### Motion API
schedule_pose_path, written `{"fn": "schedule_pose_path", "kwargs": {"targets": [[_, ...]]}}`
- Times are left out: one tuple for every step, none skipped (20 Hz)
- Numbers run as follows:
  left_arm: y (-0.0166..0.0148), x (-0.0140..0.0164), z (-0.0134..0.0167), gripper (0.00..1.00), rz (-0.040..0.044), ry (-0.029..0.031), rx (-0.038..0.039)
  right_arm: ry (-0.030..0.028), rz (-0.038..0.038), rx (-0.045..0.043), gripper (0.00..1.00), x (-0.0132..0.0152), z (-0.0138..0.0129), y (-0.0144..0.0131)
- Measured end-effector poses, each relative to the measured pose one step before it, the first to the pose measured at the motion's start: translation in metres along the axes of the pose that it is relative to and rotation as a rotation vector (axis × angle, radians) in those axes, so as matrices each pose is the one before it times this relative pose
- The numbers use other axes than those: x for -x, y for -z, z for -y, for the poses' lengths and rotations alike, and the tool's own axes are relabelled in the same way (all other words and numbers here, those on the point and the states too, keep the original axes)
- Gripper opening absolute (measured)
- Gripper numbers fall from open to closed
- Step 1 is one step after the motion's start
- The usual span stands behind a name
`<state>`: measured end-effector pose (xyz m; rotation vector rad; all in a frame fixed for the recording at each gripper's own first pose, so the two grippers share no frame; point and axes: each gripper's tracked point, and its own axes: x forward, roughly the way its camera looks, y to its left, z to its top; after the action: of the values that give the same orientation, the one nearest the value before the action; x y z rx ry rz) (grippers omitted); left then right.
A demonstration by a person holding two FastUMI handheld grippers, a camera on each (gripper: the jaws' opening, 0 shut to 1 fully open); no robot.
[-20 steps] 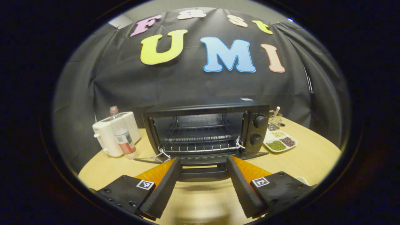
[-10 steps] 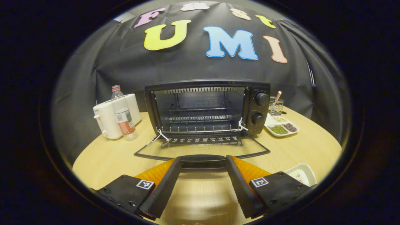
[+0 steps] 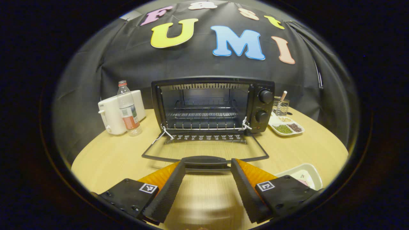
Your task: Open the electric oven with the left hand, put the food in, and close the electric oven.
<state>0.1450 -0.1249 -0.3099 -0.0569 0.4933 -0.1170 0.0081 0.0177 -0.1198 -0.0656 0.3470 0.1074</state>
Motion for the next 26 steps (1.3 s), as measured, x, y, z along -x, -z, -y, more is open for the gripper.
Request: {"fn": "schedule_pose_path", "kwargs": {"targets": [[-0.00954, 0.00982, -0.00177, 0.96, 0.01836, 0.00117, 0.00184, -0.01725, -0.00385, -0.01174, 0.97, -0.0026, -0.00517, 0.0013], [-0.01085, 0.01194, -0.00121, 1.0, 0.02148, 0.00471, 0.0059, -0.03148, -0.00604, -0.01714, 0.97, -0.00384, -0.00664, 0.00147], [-0.01333, 0.01216, -0.00192, 1.0, 0.0261, 0.00572, 0.00752, -0.03451, -0.01629, -0.02196, 0.97, -0.00445, -0.00809, 0.00495], [-0.01424, 0.01188, -0.00156, 0.96, 0.02902, 0.00569, 0.00259, -0.01953, -0.01642, -0.02408, 0.97, -0.00461, -0.00304, 0.00435], [-0.01469, 0.01061, -0.00263, 1.0, 0.02733, 0.0021, -0.00203, -0.01502, -0.01814, -0.02409, 0.97, -0.0052, -0.00036, 0.00499], [-0.01386, 0.0097, -0.00393, 1.0, 0.02876, 0.00114, -0.00444, -0.01972, -0.01982, -0.02184, 0.97, -0.00561, -0.00355, 0.00343], [-0.01344, 0.00794, -0.0043, 1.0, 0.02606, -0.00084, -0.00322, -0.03163, -0.02759, -0.01642, 0.97, -0.00758, -0.0063, 0.0073], [-0.01317, 0.00838, -0.00532, 0.96, 0.02117, -0.00271, 0.00183, -0.03225, -0.03212, -0.01025, 0.97, -0.00652, -0.00548, 0.00612], [-0.01247, 0.00831, -0.0043, 0.96, 0.02082, -0.00068, 0.00805, -0.02385, -0.03368, -0.00725, 0.98, -0.00703, -0.0014, 0.00767], [-0.01139, 0.00687, -0.00421, 0.91, 0.01852, -0.00468, 0.00759, -0.01518, -0.03231, -0.00734, 0.98, -0.00608, 0.00074, 0.00669], [-0.01079, 0.00761, -0.00586, 0.95, 0.02145, -0.00974, 0.00409, -0.01599, -0.03445, -0.01109, 0.98, -0.00656, -0.00028, 0.00608], [-0.01055, 0.00673, -0.00621, 1.0, 0.02048, -0.0107, 0.00139, -0.01311, -0.02982, -0.01701, 0.98, -0.00654, 0.00055, 0.00576], [-0.00995, 0.00767, -0.00659, 1.0, 0.01764, -0.01156, -0.0013, -0.01632, -0.03539, -0.0206, 0.98, -0.00596, 0.00002, 0.00463], [-0.00905, 0.00819, -0.00616, 1.0, 0.01474, -0.00821, -0.00198, -0.01454, -0.03869, -0.02431, 0.98, -0.00555, -0.00012, 0.0059], [-0.00662, 0.00612, -0.00446, 1.0, 0.01261, -0.00573, 0.00242, -0.00822, -0.04045, -0.02701, 0.98, -0.0052, 0.00281, 0.00744], [-0.0061, 0.00529, -0.0041, 1.0, 0.01213, -0.00604, 0.00635, -0.00775, -0.04319, -0.03111, 0.98, -0.00483, 0.00185, 0.00644], [-0.00668, 0.00567, -0.00568, 1.0, 0.00929, -0.01285, 0.00337, -0.0137, -0.03749, -0.03309, 0.98, -0.0068, 0.00019, 0.00506], [-0.00455, 0.00507, -0.00618, 1.0, 0.01215, -0.01336, 0.00004, -0.00997, -0.04577, -0.03509, 0.99, -0.00477, 0.00249, 0.00499], [-0.00577, 0.00402, -0.00568, 1.0, 0.01195, -0.0131, -0.00205, -0.00824, -0.04473, -0.03778, 0.99, -0.00515, 0.00283, 0.00763], [-0.00342, 0.00214, -0.00288, 0.95, 0.00913, -0.00572, -0.00313, -0.00742, -0.03397, -0.03728, 0.99, -0.00446, 0.00161, 0.00521], [-0.0024, 0.00198, -0.00111, 0.91, 0.005, 0.0002, -0.00386, -0.00925, -0.0325, -0.03166, 0.99, -0.00427, 0.0016, 0.00366], [-0.00038, 0.00101, -0.00083, 0.91, 0.00322, 0.00119, -0.00465, -0.00666, -0.03013, -0.02821, 0.99, -0.00392, 0.00135, 0.00483], [-0.00207, -0.00086, -0.00162, 0.91, 0.00541, -0.00238, -0.00636, -0.00465, -0.02755, -0.02402, 0.99, -0.00388, 0.00207, 0.00319], [-0.00238, 0.0, -0.00285, 0.91, 0.00559, -0.00457, -0.0046, -0.00534, -0.03199, -0.02004, 0.99, -0.00429, 0.00136, 0.00317], [-0.00271, 0.00035, -0.00229, 0.91, 0.00675, -0.00575, -0.0015, 0.00171, -0.03049, -0.01556, 0.99, -0.00548, 0.00174, 0.0036], [-0.00207, 0.00017, -0.00125, 0.91, 0.00632, -0.00131, 0.00222, 0.00661, -0.02704, -0.00846, 0.98, -0.00475, 0.00307, 0.00089]]}}
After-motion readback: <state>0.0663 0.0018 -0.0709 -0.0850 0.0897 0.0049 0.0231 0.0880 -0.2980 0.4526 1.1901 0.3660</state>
